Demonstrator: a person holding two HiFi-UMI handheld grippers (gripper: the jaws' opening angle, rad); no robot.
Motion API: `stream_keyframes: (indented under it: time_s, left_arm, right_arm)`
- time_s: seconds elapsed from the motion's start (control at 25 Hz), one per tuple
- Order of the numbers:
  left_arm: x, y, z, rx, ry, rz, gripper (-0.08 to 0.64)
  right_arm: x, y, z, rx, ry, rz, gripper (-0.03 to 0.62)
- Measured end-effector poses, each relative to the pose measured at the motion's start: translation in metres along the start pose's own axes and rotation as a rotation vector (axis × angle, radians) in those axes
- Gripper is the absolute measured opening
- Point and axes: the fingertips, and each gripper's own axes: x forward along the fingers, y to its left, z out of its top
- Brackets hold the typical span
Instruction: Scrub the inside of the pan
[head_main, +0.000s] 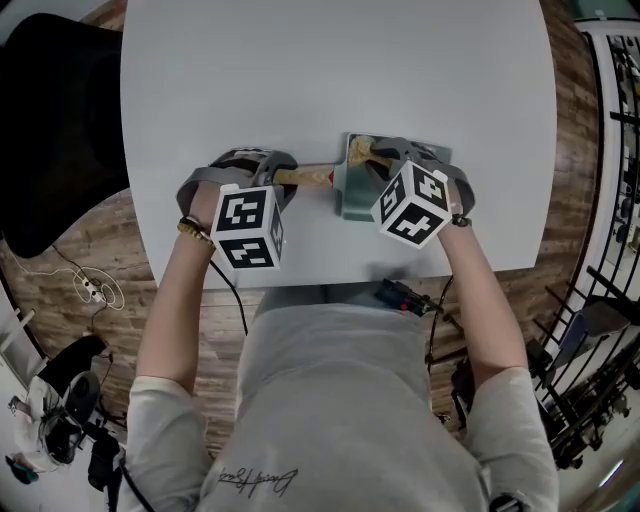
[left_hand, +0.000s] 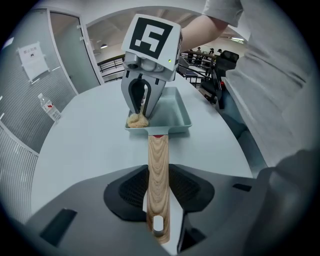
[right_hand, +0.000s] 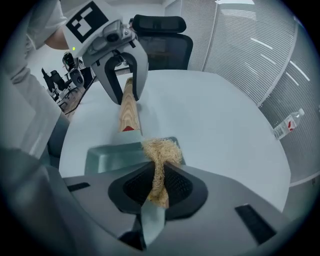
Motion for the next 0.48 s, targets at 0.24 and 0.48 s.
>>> stream_keyframes:
  time_s: [0.24, 0.48]
  left_arm:
    - [0.001, 0.000, 0.002, -0.017, -0.009, -0.011, 0.138]
    - [0.004, -0.001, -0.007, -0.051, 0.001, -0.017, 0.138]
  right_arm:
    - [0.013, -0.002, -0.001, -0.058, 0.067, 0.012, 0.067]
    - [0.023, 0.003, 0.004, -0.090, 0.140, 0.070, 0.067]
